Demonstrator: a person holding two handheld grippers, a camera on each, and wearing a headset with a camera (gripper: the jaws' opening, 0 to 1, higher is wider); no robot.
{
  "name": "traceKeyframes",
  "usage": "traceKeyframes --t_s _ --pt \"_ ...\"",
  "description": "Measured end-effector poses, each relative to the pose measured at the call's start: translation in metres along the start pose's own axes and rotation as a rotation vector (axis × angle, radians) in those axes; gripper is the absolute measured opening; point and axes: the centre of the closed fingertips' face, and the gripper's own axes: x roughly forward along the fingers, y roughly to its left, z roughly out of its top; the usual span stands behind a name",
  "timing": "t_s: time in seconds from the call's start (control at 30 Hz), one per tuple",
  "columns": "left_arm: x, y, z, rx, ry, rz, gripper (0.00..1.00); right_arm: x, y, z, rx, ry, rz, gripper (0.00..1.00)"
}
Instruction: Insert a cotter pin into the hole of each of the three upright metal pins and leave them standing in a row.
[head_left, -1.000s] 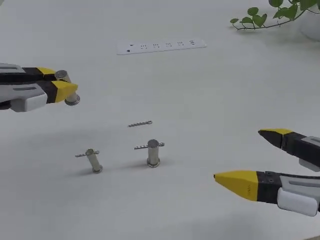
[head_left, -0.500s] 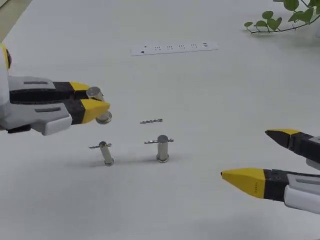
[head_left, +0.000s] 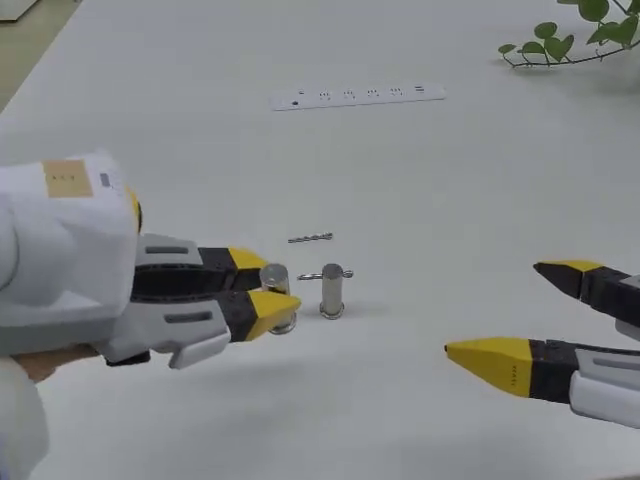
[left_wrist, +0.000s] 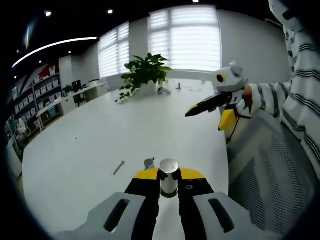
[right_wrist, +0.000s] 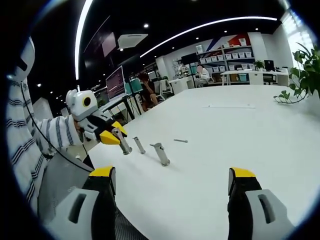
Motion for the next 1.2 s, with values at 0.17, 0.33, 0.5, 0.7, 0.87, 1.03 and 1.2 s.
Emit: traceKeyframes --t_s 0.17,0.33,0.5,0.7,0.87,1.03,1.2 --pt "0.009 -0.014 -0.011 0.007 0.039 -0.005 0.09 -0.001 0.0 -0.002 -0.001 0.002 -0.001 0.92" --pt "0.018 -0.024 -0.021 0.009 0.072 -0.007 0.09 0.0 0.002 -0.004 -0.003 0.011 0.003 0.91" --pt "0.025 -0.026 -0.029 -0.004 0.092 -0.005 0.09 0.0 0.003 -0.005 -0.005 0.014 0.005 0.91" --pt "0.034 -0.03 -0.036 0.009 0.114 -0.014 0.09 -0.001 0.003 -0.006 -0.005 0.021 0.003 0.91" --pt "0.039 -0.031 -0.039 -0.005 0.116 -0.017 0.09 -0.002 0.002 -0.007 -0.005 0.027 0.001 0.91" --pt "0.04 -0.031 -0.042 -0.004 0.12 -0.017 0.09 -0.002 0.003 -0.008 -0.005 0.034 0.001 0.91" --pt "0.039 -0.031 -0.045 0.007 0.124 -0.018 0.09 -0.001 0.003 -0.008 -0.004 0.036 0.005 0.91"
